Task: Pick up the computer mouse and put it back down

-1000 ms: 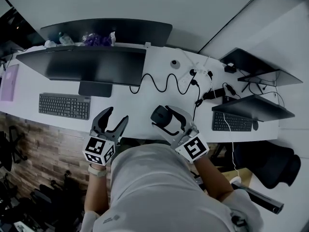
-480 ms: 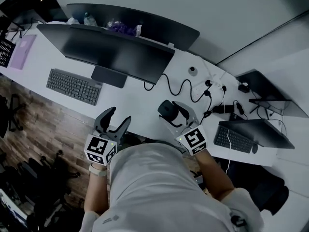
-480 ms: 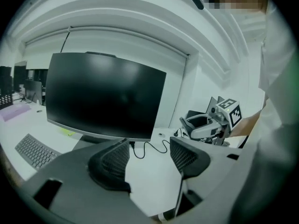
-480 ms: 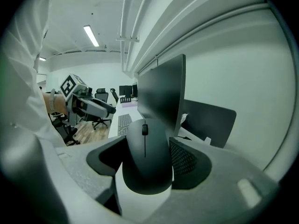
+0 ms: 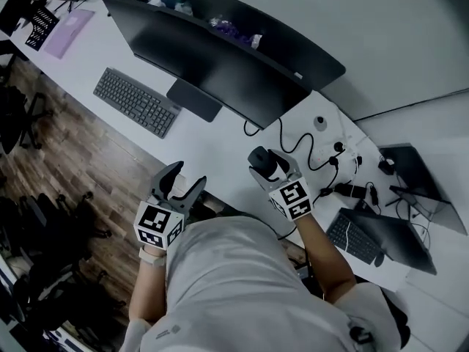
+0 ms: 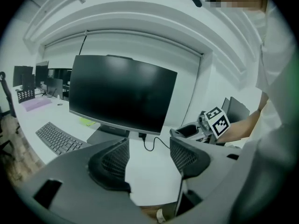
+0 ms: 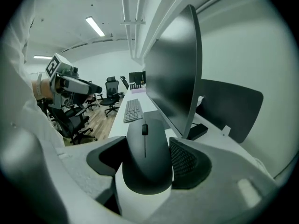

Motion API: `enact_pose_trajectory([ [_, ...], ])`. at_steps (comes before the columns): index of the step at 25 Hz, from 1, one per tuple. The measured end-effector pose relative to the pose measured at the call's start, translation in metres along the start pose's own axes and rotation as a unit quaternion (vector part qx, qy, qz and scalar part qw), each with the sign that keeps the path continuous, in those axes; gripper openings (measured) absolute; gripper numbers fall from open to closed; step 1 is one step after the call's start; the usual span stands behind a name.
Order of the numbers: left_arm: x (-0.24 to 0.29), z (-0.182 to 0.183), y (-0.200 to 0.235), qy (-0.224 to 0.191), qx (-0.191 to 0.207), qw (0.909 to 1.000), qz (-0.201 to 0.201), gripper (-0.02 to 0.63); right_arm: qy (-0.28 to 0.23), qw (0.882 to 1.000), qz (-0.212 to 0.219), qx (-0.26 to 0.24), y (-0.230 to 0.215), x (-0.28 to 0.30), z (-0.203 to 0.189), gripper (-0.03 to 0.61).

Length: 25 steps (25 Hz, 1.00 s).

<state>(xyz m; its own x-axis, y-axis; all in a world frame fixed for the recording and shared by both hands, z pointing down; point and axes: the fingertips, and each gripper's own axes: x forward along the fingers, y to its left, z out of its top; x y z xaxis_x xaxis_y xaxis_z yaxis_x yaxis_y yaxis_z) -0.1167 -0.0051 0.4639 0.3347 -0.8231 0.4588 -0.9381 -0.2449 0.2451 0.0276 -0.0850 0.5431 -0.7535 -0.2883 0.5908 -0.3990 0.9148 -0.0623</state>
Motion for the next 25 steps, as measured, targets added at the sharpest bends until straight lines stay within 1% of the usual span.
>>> enact_pose_trajectory([
  [6,-0.015,-0.015,0.010,0.003,-0.021,0.9989,0.042,0.266,0.049,0.998,0.031,-0.015,-0.003,0.037,-0.028,0.291],
  [10,-0.025,-0.020,0.012,0.006,-0.035,0.9975,0.060,0.267,0.080,0.996,0.043,-0.022,-0.005,0.057,-0.046,0.290],
  [18,-0.039,-0.042,0.016,0.011,-0.054,0.9946,0.088,0.267,0.133,0.989,0.054,-0.031,-0.005,0.087,-0.082,0.290],
  [25,-0.042,-0.049,0.014,0.014,-0.060,0.9936,0.095,0.266,0.161,0.985,0.053,-0.035,-0.003,0.100,-0.107,0.291],
])
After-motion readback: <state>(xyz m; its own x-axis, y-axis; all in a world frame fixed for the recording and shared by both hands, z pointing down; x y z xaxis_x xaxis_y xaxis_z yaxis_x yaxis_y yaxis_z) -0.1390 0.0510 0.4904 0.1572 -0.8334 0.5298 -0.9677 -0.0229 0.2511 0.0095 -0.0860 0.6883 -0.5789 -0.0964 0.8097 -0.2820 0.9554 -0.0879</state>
